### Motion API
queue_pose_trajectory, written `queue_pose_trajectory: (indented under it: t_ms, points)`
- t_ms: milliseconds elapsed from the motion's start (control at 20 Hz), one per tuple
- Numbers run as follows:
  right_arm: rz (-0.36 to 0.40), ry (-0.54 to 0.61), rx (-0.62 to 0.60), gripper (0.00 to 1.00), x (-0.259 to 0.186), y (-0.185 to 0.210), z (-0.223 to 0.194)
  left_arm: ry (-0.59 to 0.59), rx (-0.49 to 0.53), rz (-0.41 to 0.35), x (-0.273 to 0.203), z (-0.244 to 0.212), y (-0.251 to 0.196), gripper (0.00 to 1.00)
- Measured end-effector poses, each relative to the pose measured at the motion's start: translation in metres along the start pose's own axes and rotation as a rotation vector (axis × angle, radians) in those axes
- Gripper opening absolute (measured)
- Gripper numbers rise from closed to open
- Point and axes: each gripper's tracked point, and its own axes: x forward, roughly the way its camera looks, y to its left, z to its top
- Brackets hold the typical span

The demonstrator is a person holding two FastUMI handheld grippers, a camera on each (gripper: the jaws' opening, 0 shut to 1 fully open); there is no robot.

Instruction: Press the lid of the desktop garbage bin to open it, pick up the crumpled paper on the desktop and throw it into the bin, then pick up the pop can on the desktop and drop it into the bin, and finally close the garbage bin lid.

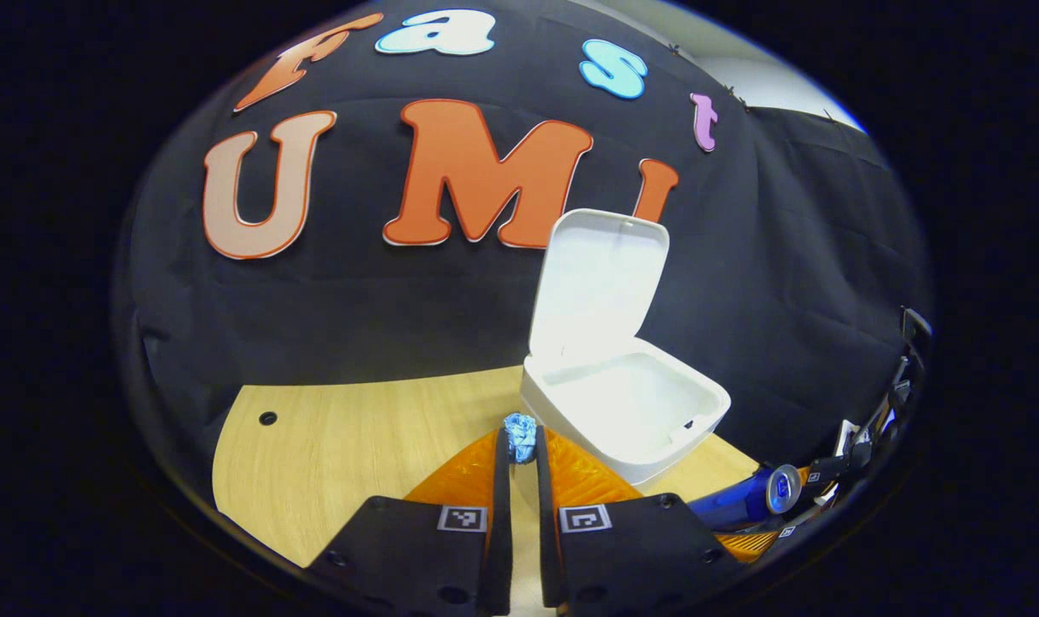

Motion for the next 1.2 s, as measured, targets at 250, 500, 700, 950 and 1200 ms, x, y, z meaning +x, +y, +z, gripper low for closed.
queue_pose_trajectory:
  t_ms: [250, 500, 700, 950, 1200]
  points:
    - [-0.063, -0.017, 0.031, 0.78, -0.008, -0.022, 0.0, -0.037, 0.036, -0.07, 0.013, 0.019, -0.033, 0.17]
    - [-0.118, -0.026, 0.066, 0.78, -0.015, -0.041, -0.002, -0.025, 0.052, -0.162, 0.026, 0.016, -0.069, 0.17]
    - [-0.163, -0.034, 0.079, 0.78, -0.022, -0.055, -0.004, 0.006, 0.097, -0.199, 0.035, 0.004, -0.087, 0.17]
    - [-0.218, -0.062, 0.13, 0.78, -0.029, -0.068, 0.002, 0.032, 0.138, -0.204, 0.043, -0.011, -0.094, 0.17]
    - [-0.236, -0.067, 0.137, 0.78, -0.031, -0.069, 0.004, 0.06, 0.149, -0.207, 0.05, -0.02, -0.096, 0.18]
